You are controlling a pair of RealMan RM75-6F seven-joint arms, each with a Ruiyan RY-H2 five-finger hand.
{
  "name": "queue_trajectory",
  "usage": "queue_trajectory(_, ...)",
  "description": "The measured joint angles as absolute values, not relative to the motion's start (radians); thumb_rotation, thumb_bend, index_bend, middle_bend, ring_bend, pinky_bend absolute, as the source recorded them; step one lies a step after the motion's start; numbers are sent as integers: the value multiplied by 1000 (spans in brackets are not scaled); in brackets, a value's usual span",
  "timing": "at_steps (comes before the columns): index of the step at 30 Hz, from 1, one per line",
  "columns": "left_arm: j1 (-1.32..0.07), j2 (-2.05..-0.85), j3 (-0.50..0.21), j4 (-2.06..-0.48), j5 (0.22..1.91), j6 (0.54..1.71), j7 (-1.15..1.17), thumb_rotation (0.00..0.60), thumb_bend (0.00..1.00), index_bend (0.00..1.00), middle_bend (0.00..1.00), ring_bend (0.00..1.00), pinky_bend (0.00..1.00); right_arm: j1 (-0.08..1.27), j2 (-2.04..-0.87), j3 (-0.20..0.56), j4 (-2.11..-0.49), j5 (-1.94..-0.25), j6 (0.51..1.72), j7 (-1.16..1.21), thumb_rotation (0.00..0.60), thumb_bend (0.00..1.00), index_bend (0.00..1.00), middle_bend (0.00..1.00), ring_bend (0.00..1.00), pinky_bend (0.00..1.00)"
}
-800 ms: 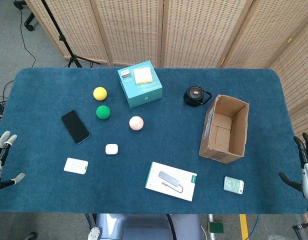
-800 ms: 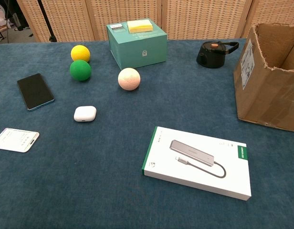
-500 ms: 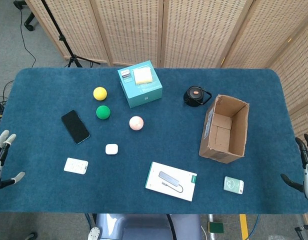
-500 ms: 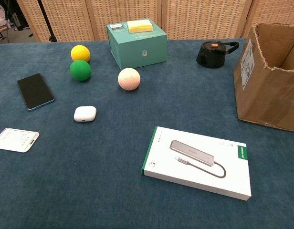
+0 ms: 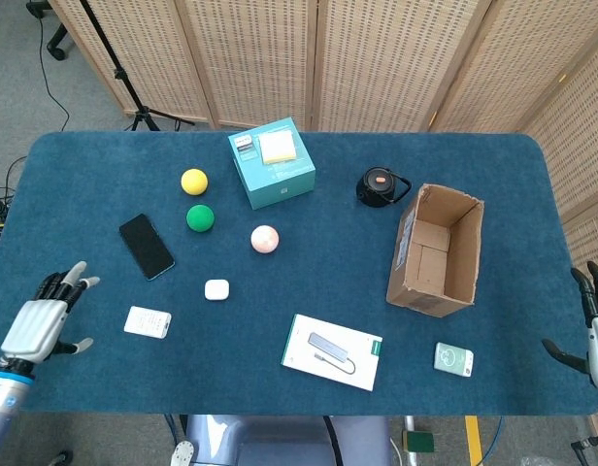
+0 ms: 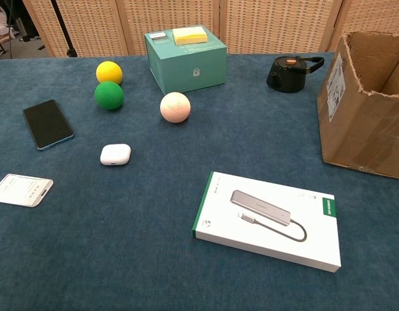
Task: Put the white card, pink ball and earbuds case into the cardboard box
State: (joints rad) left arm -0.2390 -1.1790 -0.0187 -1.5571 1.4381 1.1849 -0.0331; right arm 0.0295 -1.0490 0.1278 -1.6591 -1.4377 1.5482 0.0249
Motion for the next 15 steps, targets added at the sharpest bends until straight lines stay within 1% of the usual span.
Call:
queue_trajectory(3, -267, -1230, -23, -1535, 1402, 1141, -5, 600, 109, 322, 0, 0, 0, 34, -1049, 128, -1657, -1433, 1537, 28, 600, 0, 0, 0, 0, 0)
queue_trajectory(6, -279, -1265, -25, -1516, 1373, 1117, 13, 600, 118, 324, 0, 0, 0, 35, -1049, 127, -1657, -1433, 1536, 30, 600, 0, 0, 0, 0, 0)
queue_trajectory(15, -303, -1320, -33, -1500, 1340, 1085, 32, 600, 177, 333, 0, 0, 0, 34, -1043, 125, -1662, -1434, 1532, 42, 600, 0, 0, 0, 0, 0)
